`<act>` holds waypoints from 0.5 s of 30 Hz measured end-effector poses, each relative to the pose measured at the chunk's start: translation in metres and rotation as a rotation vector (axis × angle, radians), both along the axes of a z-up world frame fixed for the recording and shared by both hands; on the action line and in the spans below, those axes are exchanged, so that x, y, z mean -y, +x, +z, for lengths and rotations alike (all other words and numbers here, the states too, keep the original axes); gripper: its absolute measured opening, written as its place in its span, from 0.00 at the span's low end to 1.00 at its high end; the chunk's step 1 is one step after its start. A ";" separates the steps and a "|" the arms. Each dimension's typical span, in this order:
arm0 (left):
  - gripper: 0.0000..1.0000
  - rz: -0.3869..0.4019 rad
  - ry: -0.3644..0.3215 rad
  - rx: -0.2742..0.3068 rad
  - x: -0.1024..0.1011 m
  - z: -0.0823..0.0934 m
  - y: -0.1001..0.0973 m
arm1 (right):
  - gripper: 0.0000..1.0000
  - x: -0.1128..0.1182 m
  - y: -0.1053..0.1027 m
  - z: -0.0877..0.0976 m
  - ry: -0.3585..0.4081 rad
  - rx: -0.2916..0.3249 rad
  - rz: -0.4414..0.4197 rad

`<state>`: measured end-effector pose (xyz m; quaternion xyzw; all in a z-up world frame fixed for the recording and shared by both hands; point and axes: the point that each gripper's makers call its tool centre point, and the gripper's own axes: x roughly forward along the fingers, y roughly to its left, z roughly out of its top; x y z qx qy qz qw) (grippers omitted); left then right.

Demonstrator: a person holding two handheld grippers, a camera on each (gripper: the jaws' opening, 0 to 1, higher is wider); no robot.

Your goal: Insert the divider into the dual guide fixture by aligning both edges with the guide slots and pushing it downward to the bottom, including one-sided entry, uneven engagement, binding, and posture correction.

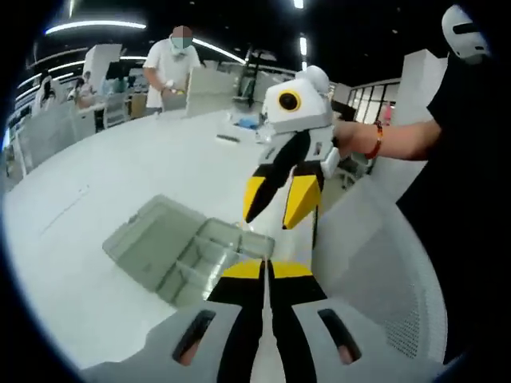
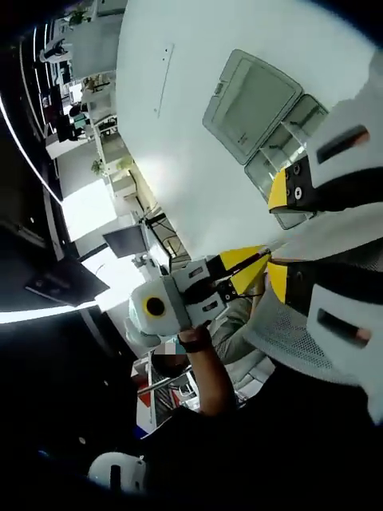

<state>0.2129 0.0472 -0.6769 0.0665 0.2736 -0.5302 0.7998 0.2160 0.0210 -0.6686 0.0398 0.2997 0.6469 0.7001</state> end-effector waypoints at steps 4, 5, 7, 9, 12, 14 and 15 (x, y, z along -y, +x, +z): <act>0.00 0.002 0.016 0.020 0.000 0.001 0.005 | 0.23 0.009 0.005 -0.004 -0.013 0.013 -0.059; 0.00 -0.001 0.026 0.027 0.000 0.000 0.006 | 0.24 0.010 0.005 -0.004 -0.013 0.013 -0.064; 0.00 -0.001 0.067 0.043 -0.003 -0.002 0.011 | 0.25 0.014 0.005 -0.004 -0.010 0.022 -0.083; 0.00 0.006 0.088 0.058 -0.005 -0.003 0.015 | 0.26 0.015 0.006 -0.005 -0.007 0.027 -0.093; 0.00 0.001 0.122 0.064 -0.009 -0.006 0.018 | 0.28 0.017 0.003 -0.009 -0.007 0.012 -0.107; 0.00 0.001 0.145 0.070 -0.012 -0.008 0.021 | 0.28 0.017 0.000 -0.011 -0.009 0.013 -0.114; 0.00 -0.002 0.154 0.071 -0.013 -0.009 0.022 | 0.28 0.017 0.000 -0.012 -0.008 0.012 -0.117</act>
